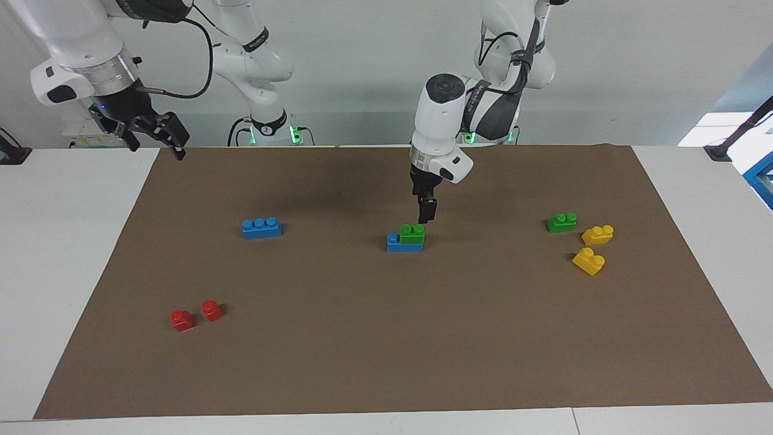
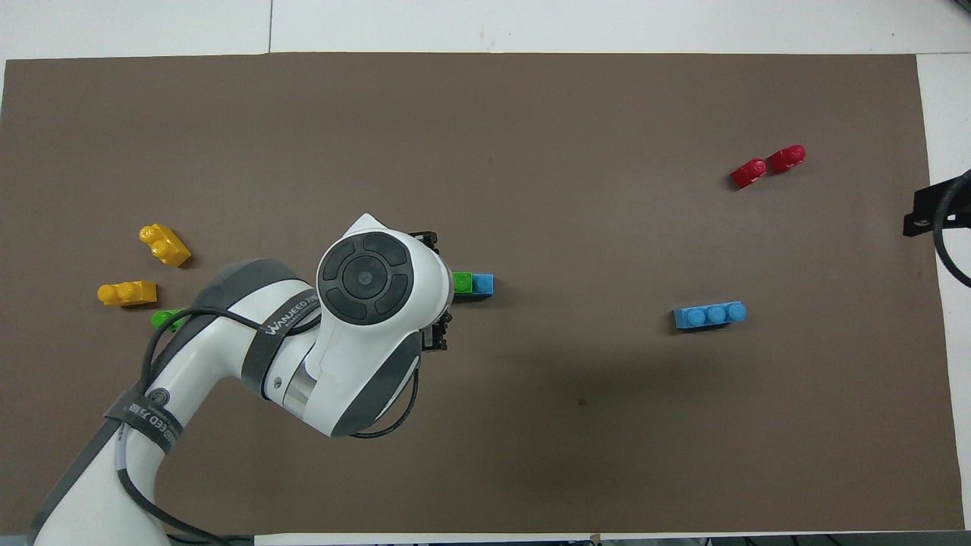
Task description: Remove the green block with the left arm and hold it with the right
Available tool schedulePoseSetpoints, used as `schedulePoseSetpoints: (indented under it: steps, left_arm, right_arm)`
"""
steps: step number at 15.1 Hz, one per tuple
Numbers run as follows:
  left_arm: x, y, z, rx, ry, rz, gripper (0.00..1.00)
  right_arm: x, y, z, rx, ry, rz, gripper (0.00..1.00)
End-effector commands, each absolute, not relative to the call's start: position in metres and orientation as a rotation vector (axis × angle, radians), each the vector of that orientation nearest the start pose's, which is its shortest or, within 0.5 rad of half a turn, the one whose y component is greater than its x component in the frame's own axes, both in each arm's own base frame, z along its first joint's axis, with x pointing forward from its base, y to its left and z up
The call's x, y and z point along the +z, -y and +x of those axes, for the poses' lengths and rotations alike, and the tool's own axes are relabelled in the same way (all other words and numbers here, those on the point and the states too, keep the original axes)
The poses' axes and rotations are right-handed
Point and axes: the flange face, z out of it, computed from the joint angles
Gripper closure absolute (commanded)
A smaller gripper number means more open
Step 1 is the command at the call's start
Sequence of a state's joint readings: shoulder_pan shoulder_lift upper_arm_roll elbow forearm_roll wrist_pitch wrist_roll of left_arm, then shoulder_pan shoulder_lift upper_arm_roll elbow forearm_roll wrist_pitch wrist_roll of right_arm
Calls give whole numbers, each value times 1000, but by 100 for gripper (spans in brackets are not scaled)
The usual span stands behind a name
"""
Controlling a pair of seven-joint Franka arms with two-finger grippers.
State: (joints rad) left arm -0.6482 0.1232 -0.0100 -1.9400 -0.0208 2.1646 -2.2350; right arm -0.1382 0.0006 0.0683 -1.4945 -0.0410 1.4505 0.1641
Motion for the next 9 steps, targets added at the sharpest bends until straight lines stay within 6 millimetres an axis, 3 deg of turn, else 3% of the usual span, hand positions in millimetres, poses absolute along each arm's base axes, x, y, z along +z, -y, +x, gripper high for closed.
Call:
schedulePoseSetpoints:
  steps: [1, 2, 9]
  left_arm:
    - [425, 360, 479, 24, -2176, 2089, 0]
    - [412, 361, 482, 39, -2178, 2107, 0]
    - [387, 365, 490, 50, -2173, 2113, 0]
  right_arm:
    - [650, 46, 538, 71, -361, -3167, 0]
    - [650, 46, 538, 71, -361, -3167, 0]
    - [640, 74, 526, 111, -471, -3152, 0]
